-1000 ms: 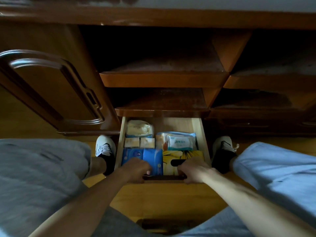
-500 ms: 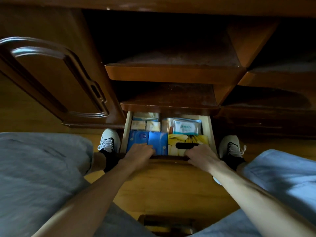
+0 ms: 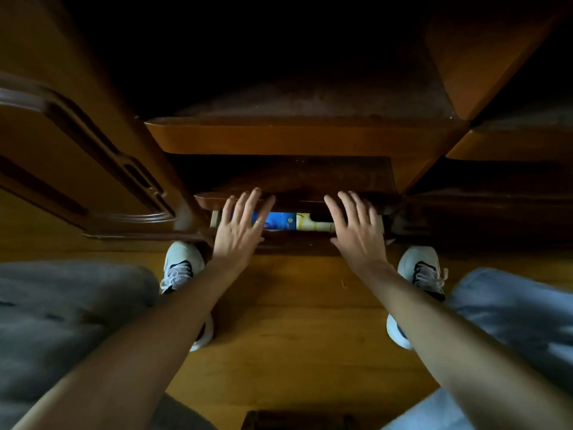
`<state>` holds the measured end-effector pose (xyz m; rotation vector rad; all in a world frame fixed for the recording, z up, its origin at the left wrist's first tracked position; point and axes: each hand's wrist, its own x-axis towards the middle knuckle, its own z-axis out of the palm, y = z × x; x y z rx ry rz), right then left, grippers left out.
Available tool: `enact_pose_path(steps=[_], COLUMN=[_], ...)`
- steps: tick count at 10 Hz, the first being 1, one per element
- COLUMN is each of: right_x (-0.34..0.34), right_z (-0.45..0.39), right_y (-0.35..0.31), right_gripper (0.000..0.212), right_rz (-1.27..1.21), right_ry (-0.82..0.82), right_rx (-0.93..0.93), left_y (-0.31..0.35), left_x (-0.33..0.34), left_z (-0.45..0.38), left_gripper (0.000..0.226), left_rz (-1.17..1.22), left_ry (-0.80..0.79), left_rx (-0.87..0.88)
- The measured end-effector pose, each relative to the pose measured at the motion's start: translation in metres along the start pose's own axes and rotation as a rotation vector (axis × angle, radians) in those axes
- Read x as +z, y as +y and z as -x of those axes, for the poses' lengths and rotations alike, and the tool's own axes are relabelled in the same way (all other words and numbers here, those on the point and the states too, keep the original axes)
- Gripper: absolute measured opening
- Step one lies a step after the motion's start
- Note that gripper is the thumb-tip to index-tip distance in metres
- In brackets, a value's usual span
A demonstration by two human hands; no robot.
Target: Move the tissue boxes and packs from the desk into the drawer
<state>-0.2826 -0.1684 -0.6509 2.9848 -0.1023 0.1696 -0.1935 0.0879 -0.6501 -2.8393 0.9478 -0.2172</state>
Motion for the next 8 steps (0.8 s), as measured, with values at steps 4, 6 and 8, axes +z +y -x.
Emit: enact_pose_path(steps=[4,6,8], right_x=[0.048,0.019,-0.042], right_z=[-0.035,-0.036,-0.038], right_y=[0.023,-0.003,-0.018], right_gripper=[0.083,0.077,0.043], right_rz=[0.006,-0.01,-0.358], right_ry=[0.212,0.124,0.046], right_rx=[-0.087,0.029,-0.134], left_y=[-0.023,-0.01,-0.025], left_x=[0.038,0.012,-0.022], left_z=[-0.041,-0.045,-0.025], left_gripper=[0.086,0.101,0.072], left_rz=[-0.003,-0.087,-0.037], left_ry=[0.167,0.049,0.089], left_rx=[0.113,0.048,0.229])
